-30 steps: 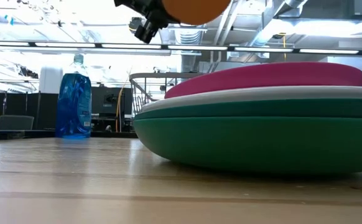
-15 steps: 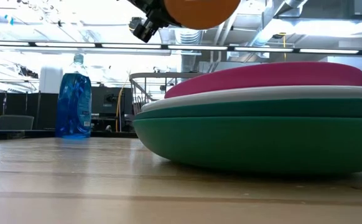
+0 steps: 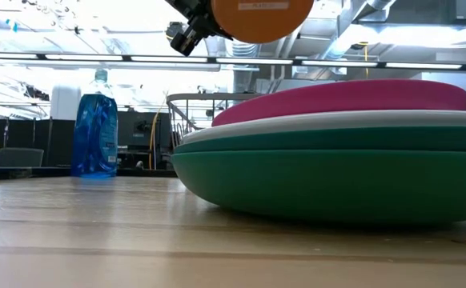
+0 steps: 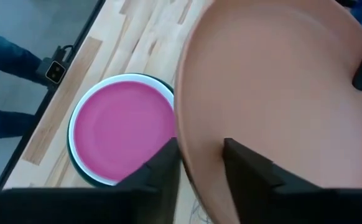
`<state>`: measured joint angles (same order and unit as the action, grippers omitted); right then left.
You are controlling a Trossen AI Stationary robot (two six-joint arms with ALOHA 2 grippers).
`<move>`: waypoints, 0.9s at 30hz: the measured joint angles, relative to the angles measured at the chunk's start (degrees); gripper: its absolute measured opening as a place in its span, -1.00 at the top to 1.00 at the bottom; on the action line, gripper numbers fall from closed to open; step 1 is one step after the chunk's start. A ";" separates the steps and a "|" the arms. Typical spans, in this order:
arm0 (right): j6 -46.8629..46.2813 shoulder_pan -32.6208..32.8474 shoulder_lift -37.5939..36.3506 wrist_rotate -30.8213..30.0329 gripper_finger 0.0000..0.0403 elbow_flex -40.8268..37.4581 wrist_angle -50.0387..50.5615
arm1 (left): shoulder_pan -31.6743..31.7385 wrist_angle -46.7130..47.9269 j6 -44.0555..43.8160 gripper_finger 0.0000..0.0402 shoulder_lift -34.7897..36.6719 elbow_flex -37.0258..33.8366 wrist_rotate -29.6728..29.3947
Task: Sort dishes
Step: Put the brown plate in the dish rack
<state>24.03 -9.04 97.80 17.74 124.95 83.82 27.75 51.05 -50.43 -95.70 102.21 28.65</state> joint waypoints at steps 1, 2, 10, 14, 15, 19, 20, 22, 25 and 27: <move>0.00 0.00 0.00 0.02 0.53 0.01 0.08 | 0.00 0.06 0.00 1.00 0.00 0.00 -0.10; 0.01 0.00 0.00 0.03 0.61 0.00 0.17 | -0.04 0.14 -0.04 1.00 0.00 0.00 -0.12; 0.13 0.13 0.02 0.56 0.96 0.01 -0.26 | -0.78 -0.79 -0.28 0.84 -0.02 0.00 -3.47; -1.24 -0.04 -0.14 0.08 0.97 -0.01 1.37 | -1.48 -4.05 -0.49 0.63 -0.02 0.00 -5.15; -1.14 -0.04 -0.24 0.07 0.98 -0.01 2.12 | -1.62 -4.97 -0.57 0.57 -0.02 0.00 -5.19; -1.61 0.04 -0.26 0.33 0.98 -0.01 4.14 | -1.99 -9.18 -0.59 0.35 -0.02 0.02 -6.04; -1.69 0.04 -0.26 0.39 0.98 -0.01 4.65 | -1.98 -10.63 -0.60 0.31 -0.02 0.02 -6.10; -1.70 -0.02 -0.27 0.81 0.98 0.06 5.60 | -1.94 -13.80 -0.73 0.24 0.12 0.02 -6.17; -2.49 -0.83 -0.33 4.13 0.98 1.17 6.17 | -1.92 -20.12 -0.83 0.20 1.05 0.02 -6.20; -4.27 -1.90 -0.33 7.15 0.99 2.46 6.34 | -1.92 -23.49 -0.57 0.20 2.45 0.02 -6.27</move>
<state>19.76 -10.93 97.47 24.89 127.41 90.16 25.82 27.56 -51.00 -93.25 102.24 22.39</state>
